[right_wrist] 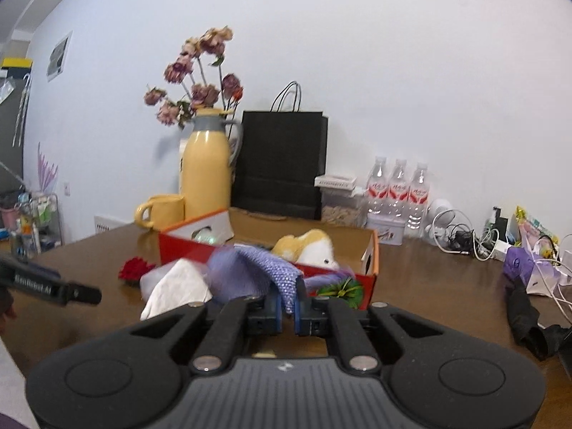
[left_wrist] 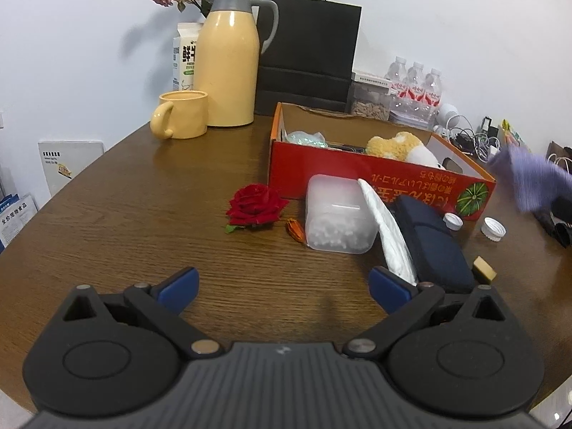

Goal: Organize objects
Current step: 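Grasp the white tissue with the left gripper while the right gripper holds the purple bag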

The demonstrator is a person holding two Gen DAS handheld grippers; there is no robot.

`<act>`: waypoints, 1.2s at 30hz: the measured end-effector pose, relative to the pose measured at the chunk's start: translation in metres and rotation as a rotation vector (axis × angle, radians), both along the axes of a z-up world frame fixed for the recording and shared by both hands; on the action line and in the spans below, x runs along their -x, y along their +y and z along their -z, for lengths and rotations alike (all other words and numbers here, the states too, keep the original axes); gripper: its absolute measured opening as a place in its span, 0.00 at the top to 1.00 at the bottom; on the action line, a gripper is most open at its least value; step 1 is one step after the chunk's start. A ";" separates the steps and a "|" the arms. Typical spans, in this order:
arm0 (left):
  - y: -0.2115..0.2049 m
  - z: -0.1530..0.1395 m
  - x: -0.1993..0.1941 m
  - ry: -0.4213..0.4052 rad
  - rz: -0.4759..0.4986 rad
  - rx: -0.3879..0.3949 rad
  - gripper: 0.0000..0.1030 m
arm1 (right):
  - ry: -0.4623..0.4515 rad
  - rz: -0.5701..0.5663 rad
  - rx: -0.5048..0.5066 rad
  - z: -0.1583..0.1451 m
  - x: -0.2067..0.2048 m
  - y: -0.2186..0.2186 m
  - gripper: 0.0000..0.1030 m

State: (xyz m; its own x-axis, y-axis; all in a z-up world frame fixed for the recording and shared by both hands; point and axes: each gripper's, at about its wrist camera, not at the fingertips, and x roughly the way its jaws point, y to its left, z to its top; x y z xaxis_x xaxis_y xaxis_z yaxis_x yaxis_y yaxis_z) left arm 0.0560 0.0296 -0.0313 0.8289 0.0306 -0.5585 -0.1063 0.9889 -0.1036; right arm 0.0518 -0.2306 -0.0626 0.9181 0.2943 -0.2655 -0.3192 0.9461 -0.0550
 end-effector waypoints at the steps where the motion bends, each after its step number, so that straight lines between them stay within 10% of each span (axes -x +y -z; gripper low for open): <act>1: -0.001 0.000 0.000 0.003 0.003 -0.001 0.00 | 0.005 0.002 -0.004 0.001 -0.003 -0.002 0.95; 13: -0.008 0.005 -0.005 0.030 0.001 -0.016 0.00 | 0.292 -0.011 -0.024 0.058 -0.047 -0.018 0.84; 19: -0.011 0.008 -0.005 0.039 0.007 -0.018 0.00 | 0.315 -0.034 -0.004 0.063 -0.039 -0.018 0.17; 36: -0.009 0.013 -0.007 0.050 0.004 -0.010 0.00 | 0.454 0.161 -0.091 0.064 -0.119 -0.002 0.01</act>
